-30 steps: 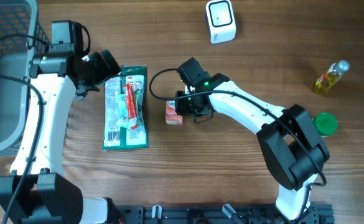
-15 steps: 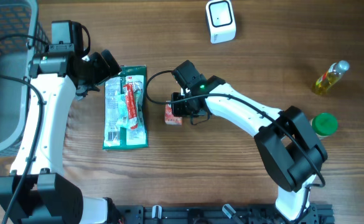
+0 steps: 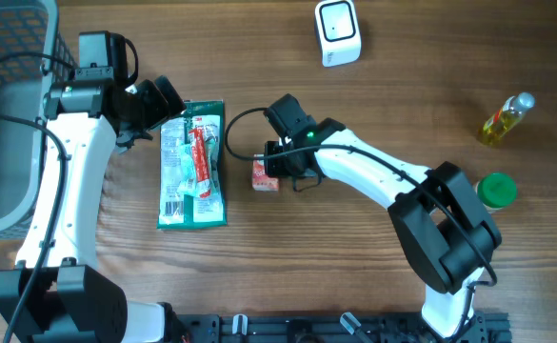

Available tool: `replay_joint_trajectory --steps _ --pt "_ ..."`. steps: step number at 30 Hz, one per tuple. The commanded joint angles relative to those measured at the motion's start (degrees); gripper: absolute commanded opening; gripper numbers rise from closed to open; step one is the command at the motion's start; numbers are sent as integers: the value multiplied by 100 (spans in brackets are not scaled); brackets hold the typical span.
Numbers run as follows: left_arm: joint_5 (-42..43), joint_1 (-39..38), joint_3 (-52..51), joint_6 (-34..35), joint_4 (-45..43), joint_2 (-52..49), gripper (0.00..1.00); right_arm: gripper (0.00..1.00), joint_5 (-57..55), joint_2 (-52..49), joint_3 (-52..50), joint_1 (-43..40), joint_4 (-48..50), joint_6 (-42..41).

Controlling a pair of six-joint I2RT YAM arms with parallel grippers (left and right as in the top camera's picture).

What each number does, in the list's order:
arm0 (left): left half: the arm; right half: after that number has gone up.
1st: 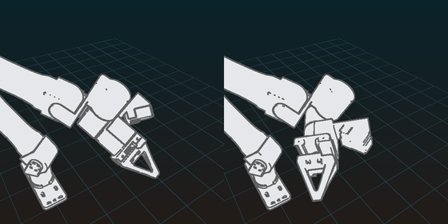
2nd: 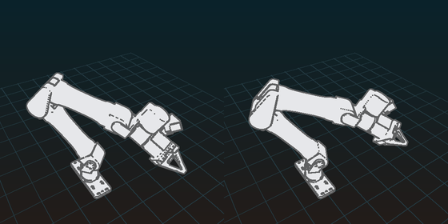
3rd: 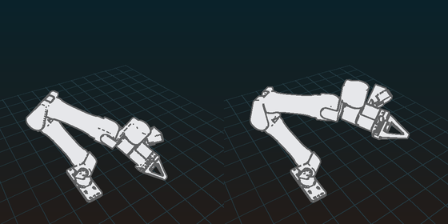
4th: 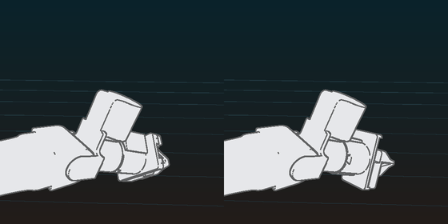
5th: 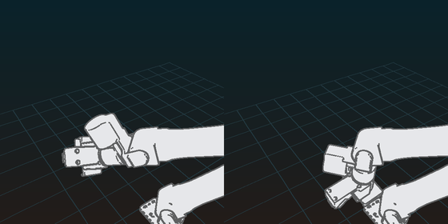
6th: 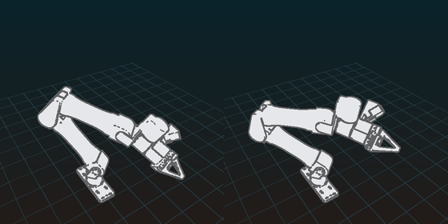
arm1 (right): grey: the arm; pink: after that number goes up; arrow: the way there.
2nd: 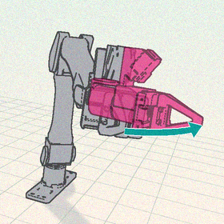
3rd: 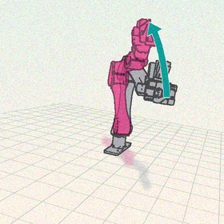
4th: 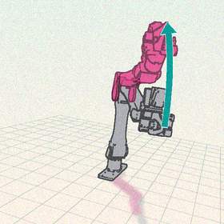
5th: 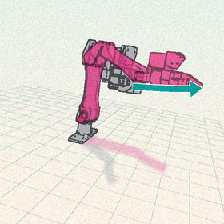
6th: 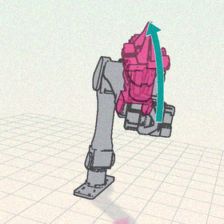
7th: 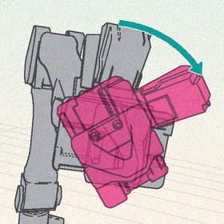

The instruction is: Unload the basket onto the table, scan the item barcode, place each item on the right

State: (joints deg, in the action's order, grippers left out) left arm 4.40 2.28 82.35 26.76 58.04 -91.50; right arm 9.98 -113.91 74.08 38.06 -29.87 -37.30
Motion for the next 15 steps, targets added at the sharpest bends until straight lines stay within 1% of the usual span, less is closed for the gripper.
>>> replay_joint_trajectory --steps 1,2,3,4,5,7,9,10,12,14,15 --pt "4 24 17 -107 -2 4 100 25 -4 -103 -247 -20 114 -63" --pt "4 24 17 -107 0 4 100 25 52 -101 -247 -20 133 -66" --pt "4 24 17 -107 -2 4 100 22 61 -101 -247 -22 151 -63" --pt "4 24 17 -107 -2 4 100 8 61 -96 -247 -22 192 -63" --pt "4 24 17 -107 0 4 100 4 74 -50 -210 -35 238 -57" --pt "7 24 17 -107 0 4 100 4 240 173 -35 -116 170 114" --pt "4 24 17 -107 -2 4 100 4 221 564 70 -205 111 597" --pt "7 24 17 -107 -2 4 100 4 -79 907 70 -227 13 1121" --pt "4 24 17 -107 0 4 100 4 -721 1272 70 -225 -236 1469" --pt "4 24 17 -107 0 4 100 4 -1405 1635 70 -225 -597 2256" --pt "4 24 17 -107 -2 4 100 4 -1945 1738 70 -225 -881 2618"
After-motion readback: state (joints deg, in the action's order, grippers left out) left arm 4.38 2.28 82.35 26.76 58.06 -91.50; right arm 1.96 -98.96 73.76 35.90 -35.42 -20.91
